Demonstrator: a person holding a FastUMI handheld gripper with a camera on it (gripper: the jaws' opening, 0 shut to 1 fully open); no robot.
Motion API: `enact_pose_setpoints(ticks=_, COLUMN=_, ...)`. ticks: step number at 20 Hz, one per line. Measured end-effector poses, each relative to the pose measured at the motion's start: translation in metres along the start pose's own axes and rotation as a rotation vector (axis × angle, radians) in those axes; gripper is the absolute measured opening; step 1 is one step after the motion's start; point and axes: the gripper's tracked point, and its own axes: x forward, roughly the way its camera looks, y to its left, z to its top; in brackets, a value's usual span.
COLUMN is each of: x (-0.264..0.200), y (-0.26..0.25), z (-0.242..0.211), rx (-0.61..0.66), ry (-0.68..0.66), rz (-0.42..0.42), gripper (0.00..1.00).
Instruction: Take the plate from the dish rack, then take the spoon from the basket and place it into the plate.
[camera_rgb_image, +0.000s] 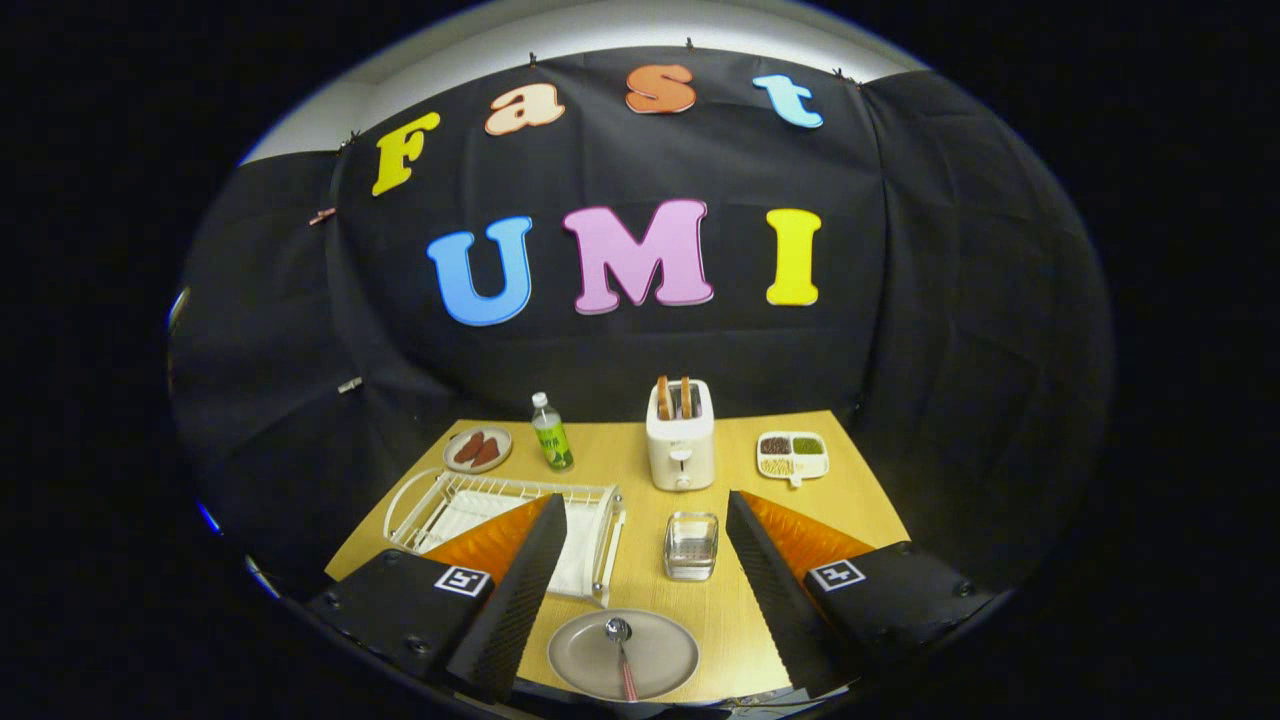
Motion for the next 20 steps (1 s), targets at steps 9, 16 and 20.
enact_pose_setpoints(ticks=9, x=-0.020, y=-0.027, z=0.079, rx=-0.043, ry=-0.171, rz=-0.056, gripper=0.99)
enact_pose_setpoints(ticks=16, x=-0.022, y=-0.033, z=0.073, rx=-0.063, ry=-0.155, rz=-0.052, gripper=0.99)
enact_pose_setpoints(ticks=20, x=-0.018, y=-0.036, z=0.074, rx=-0.090, ry=-0.143, rz=-0.037, gripper=0.99)
